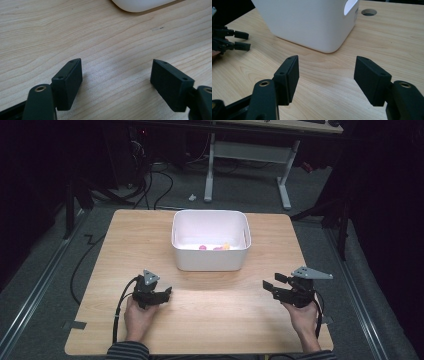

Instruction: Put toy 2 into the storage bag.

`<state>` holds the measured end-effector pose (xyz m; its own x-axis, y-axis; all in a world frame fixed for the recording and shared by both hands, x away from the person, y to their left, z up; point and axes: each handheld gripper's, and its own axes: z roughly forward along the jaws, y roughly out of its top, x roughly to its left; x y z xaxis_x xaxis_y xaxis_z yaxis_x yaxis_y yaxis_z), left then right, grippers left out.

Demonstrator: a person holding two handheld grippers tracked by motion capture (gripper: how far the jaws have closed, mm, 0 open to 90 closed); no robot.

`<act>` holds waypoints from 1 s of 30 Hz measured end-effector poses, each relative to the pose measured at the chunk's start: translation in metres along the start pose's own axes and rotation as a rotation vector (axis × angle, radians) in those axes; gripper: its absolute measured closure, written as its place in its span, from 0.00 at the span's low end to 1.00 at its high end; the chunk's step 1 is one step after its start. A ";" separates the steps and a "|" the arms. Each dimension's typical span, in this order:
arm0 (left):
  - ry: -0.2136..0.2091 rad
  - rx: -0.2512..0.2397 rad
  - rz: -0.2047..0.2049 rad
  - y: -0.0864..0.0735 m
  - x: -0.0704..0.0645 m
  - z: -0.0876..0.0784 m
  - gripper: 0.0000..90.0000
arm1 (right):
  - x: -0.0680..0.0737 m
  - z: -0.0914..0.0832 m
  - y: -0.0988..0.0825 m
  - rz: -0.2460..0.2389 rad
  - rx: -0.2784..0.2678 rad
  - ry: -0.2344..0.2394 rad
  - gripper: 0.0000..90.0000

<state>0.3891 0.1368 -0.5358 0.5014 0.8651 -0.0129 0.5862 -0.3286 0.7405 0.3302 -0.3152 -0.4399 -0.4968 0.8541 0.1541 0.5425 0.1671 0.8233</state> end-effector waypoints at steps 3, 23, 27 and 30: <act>0.000 0.000 0.000 0.000 0.000 0.000 0.29 | 0.003 0.008 -0.003 -0.001 0.010 0.000 0.41; 0.000 0.000 0.000 0.000 0.000 0.000 0.29 | -0.004 0.051 -0.030 0.041 0.081 0.000 0.43; 0.000 0.000 0.001 0.000 0.000 0.000 0.29 | -0.007 0.056 -0.033 0.040 0.087 -0.021 0.43; 0.000 0.000 0.001 0.000 0.000 0.000 0.29 | -0.011 0.061 -0.037 0.050 0.099 -0.034 0.44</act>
<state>0.3890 0.1367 -0.5358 0.5015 0.8651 -0.0122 0.5862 -0.3293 0.7402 0.3571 -0.3012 -0.5050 -0.4449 0.8785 0.1740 0.6314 0.1699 0.7566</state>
